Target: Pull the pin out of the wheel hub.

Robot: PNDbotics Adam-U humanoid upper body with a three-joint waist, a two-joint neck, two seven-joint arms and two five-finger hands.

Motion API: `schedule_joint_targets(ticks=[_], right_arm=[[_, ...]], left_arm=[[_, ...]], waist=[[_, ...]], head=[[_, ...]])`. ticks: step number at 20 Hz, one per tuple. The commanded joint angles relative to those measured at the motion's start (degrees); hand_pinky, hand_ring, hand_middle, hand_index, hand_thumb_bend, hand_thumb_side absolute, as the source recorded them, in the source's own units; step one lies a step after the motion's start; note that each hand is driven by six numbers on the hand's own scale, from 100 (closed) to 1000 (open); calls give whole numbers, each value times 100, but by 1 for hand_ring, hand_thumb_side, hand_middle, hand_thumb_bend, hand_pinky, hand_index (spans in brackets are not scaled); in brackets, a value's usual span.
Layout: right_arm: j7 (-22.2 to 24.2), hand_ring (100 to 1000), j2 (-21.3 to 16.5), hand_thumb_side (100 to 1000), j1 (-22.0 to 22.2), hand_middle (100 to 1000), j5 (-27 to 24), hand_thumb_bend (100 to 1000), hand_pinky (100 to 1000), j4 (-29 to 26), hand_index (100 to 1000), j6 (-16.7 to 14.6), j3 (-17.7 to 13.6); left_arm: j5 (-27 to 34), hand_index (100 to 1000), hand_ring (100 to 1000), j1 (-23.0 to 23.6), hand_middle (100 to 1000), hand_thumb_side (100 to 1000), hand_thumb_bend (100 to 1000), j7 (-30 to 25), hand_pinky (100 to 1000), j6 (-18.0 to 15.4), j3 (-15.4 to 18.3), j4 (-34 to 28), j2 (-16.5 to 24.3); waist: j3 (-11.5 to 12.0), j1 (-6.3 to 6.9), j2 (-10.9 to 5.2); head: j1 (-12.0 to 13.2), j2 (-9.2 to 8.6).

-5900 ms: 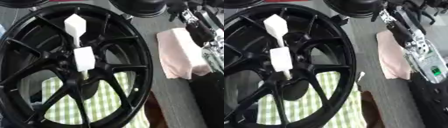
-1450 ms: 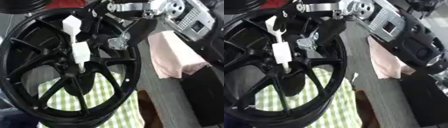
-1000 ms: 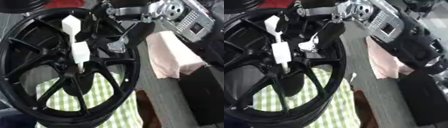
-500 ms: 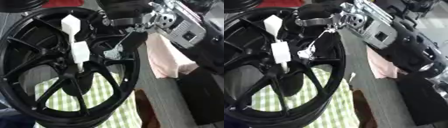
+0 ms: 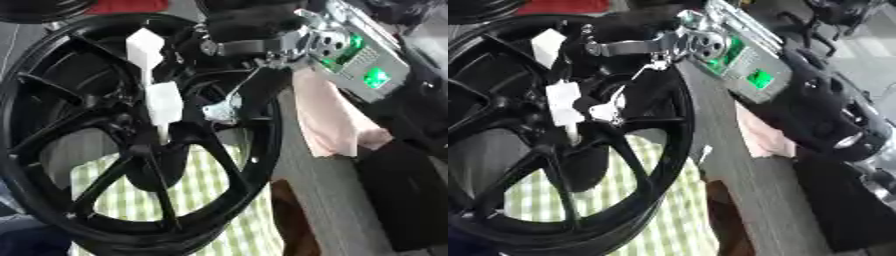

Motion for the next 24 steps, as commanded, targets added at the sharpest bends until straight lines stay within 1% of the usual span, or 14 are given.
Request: schedule_joint_targets(ticks=[1,14,20,24], right_arm=[[12,972,-16,621,-35,780,101,100,877,-69,869,99,-31],[-72,976,165,621,26,776,265,100,877,-69,891,345,-67],[-269,993,188,605,3,796,267,100,881,-69,894,351,-160],[-230,1000,193,626,-13,811,226,100,885,-69,893,369,-146]], left_arm=[[-37,797,744,-21,621,722,187,9,905,1,32,-110,36],[-74,798,745,-36,622,730,181,1,907,25,18,-110,-2],[-83,798,745,-34,622,733,179,-2,908,32,14,-110,-15],[-83,798,745,-43,622,734,177,-4,909,33,8,-110,-24]], waist=[[-7,30,-39],[-5,-13,56],[-12,-21,82],[-3,-24,99]], head=[[-5,31],[-24,31],[-26,31],[-49,31]])
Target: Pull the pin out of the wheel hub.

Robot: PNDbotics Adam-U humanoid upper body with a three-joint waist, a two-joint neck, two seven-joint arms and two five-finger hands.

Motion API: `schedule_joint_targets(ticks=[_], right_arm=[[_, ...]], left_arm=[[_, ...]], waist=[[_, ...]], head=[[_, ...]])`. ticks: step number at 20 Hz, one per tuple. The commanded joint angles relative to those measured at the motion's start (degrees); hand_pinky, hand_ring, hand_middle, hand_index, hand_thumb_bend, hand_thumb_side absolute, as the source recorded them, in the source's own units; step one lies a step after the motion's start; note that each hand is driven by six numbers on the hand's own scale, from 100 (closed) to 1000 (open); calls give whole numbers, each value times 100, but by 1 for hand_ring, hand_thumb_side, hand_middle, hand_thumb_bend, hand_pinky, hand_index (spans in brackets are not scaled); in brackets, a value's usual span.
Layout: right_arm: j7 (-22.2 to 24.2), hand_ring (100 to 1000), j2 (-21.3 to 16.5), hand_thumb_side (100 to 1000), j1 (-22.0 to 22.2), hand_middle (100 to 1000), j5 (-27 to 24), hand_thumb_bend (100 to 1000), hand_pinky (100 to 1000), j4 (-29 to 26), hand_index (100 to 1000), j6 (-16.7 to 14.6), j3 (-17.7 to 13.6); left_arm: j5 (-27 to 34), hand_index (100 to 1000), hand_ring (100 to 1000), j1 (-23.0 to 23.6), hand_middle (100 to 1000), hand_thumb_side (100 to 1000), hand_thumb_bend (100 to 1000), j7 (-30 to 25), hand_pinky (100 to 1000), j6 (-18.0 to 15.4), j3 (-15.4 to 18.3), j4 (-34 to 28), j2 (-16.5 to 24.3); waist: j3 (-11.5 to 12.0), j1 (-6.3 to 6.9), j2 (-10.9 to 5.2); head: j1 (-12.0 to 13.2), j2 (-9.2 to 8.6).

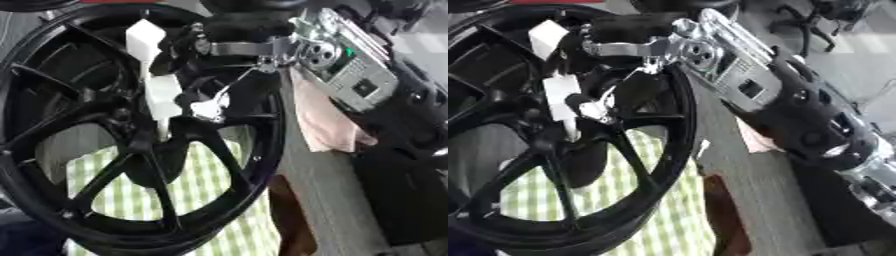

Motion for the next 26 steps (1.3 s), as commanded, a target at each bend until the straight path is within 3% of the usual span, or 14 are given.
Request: schedule_joint_targets(ticks=[1,9,26], right_arm=[[15,1000,-80,632,-86,814,-39,100,886,-69,894,24,-96],[208,1000,-50,687,-94,831,-144,100,896,-69,906,51,-77],[260,977,-6,684,-7,798,46,100,875,-69,913,39,-113]], left_arm=[[-13,798,745,-41,622,734,177,6,909,20,9,-110,27],[-13,797,745,-45,622,739,173,-5,910,32,-3,-110,2],[-57,795,747,-72,622,745,167,-23,912,60,-29,-110,-26]], waist=[[-1,35,-61],[33,13,-39],[31,-29,48]], head=[[-33,31],[-65,31],[-102,31]])
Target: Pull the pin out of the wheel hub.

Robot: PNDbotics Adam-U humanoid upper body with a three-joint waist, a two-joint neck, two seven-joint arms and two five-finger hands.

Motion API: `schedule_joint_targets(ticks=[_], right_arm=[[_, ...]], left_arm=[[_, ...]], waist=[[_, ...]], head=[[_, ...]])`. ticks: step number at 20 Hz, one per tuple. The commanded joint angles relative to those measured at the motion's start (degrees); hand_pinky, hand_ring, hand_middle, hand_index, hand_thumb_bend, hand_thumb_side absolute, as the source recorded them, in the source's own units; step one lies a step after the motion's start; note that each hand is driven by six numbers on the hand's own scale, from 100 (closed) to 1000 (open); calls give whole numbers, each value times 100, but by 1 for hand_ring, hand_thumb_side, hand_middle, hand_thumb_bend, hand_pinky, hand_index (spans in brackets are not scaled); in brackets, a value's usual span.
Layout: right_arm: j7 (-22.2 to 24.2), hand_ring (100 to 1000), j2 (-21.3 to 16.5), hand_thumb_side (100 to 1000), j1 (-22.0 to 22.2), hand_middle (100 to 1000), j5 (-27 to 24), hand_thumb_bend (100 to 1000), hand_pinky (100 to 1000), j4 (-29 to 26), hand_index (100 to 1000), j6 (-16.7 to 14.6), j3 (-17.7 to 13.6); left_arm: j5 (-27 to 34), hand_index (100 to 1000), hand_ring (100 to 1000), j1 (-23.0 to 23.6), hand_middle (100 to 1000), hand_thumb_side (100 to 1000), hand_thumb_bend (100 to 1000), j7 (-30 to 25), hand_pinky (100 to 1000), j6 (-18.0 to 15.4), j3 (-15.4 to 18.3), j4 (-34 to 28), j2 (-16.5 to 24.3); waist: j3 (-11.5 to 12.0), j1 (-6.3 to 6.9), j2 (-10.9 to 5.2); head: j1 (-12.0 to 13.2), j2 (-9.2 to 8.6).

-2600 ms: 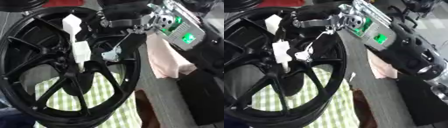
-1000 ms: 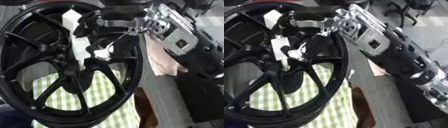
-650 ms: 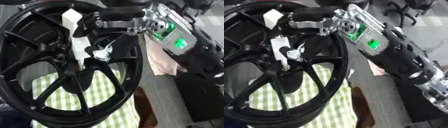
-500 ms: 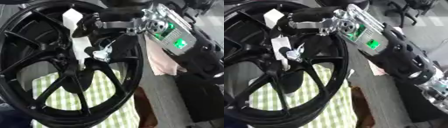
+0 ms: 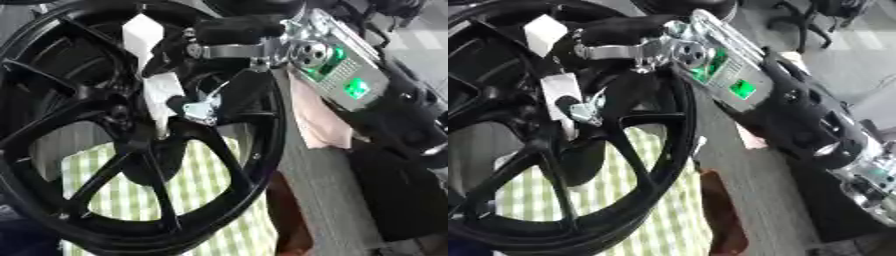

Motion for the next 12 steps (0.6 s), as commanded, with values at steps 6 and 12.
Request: schedule_joint_targets(ticks=[6,12], right_arm=[[-7,989,-101,701,38,800,106,100,878,-69,920,-106,-110],[68,991,-92,700,59,797,115,100,878,-69,923,-102,-122]], left_arm=[[-26,795,747,-69,623,747,164,-17,913,21,-21,-110,12],[-30,795,747,-75,623,748,163,-21,913,25,-26,-110,7]], waist=[[4,19,-45],[18,10,-35]], head=[[-42,31],[-44,31]])
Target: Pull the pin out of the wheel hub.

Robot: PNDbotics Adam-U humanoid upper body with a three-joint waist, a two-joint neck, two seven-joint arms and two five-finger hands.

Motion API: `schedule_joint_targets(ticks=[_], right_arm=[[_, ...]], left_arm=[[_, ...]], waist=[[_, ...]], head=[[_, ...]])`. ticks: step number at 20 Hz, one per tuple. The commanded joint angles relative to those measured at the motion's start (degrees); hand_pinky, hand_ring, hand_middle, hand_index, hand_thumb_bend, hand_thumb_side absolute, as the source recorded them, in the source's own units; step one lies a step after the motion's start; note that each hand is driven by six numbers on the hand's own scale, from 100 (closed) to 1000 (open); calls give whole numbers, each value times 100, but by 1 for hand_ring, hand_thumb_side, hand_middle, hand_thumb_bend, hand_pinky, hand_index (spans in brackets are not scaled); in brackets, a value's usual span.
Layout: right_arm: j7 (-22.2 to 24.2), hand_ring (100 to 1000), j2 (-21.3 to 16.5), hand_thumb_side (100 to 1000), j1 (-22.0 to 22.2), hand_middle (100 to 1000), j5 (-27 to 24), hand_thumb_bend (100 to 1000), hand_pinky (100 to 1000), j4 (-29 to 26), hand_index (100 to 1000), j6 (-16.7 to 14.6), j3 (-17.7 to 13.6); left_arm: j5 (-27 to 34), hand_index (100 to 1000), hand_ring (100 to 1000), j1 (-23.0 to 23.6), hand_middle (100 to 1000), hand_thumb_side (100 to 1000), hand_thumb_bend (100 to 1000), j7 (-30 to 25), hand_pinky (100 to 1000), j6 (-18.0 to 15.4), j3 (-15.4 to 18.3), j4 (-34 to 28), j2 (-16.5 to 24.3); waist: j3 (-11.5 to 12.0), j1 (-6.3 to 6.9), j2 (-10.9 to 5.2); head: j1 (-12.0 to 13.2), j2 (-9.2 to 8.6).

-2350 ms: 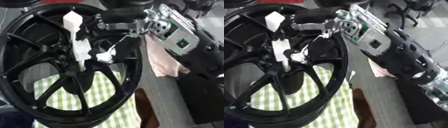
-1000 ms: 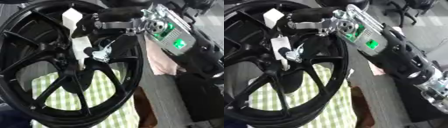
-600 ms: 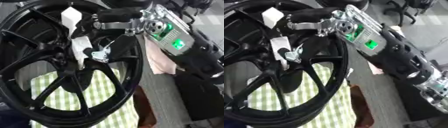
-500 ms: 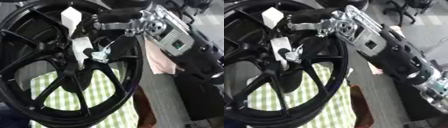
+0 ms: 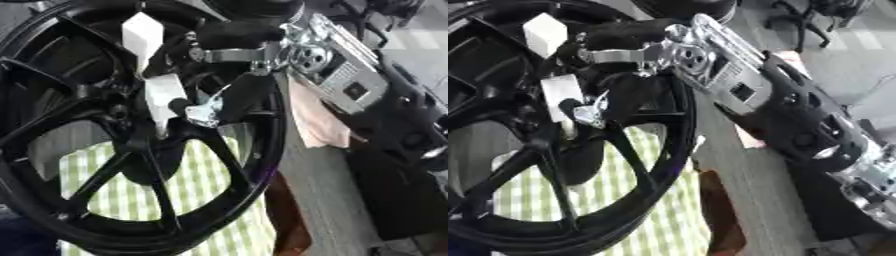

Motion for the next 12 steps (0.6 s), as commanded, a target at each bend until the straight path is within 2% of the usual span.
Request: schedule_joint_targets(ticks=[1,12], right_arm=[[42,994,-86,707,-30,781,22,100,880,-69,939,2,-88],[120,972,-67,724,25,746,23,100,875,-69,932,194,-104]], left_arm=[[-21,795,748,-43,623,748,161,-10,914,13,-1,-110,7],[-66,795,748,-58,622,750,153,-23,916,12,-14,-110,-8]], waist=[[9,28,-50],[50,31,10]], head=[[-19,31],[-72,31]])
